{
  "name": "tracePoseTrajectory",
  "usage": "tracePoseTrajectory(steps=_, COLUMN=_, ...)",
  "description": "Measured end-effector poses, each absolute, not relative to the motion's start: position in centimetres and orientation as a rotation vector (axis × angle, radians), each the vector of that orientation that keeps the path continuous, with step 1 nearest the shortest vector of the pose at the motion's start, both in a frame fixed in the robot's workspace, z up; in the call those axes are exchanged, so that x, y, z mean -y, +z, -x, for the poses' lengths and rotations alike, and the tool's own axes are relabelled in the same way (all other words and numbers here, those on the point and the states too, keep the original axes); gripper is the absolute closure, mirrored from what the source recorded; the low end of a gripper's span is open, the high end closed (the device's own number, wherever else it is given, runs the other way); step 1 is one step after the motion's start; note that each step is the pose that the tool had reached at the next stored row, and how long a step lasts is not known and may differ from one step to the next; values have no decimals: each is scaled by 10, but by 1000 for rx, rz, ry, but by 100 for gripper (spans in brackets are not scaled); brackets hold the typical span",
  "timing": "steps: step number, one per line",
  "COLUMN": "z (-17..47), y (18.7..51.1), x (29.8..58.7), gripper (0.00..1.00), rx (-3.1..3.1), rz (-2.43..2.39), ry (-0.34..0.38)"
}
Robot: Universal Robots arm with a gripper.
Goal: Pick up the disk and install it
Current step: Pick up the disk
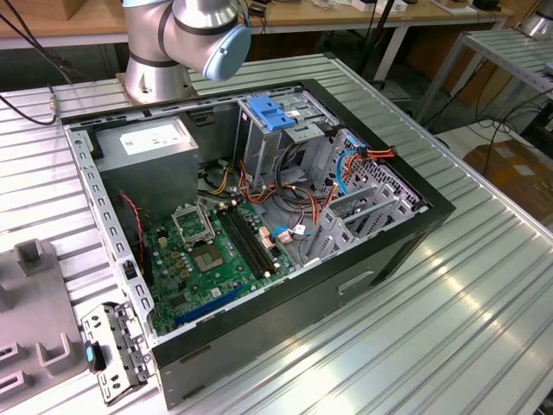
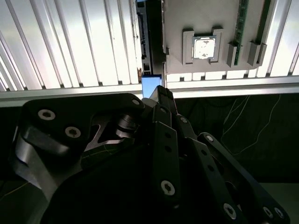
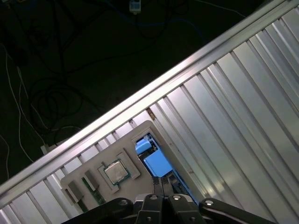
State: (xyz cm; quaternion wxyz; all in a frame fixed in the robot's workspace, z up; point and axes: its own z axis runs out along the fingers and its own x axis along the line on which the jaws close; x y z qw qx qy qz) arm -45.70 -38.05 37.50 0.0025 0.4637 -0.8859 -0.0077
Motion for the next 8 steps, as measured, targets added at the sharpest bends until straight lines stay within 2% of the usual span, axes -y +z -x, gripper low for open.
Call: tracePoseTrajectory(steps=8, z=457, y=375, x=380, gripper=89, rx=2774, rz=-1463, ry=-23)
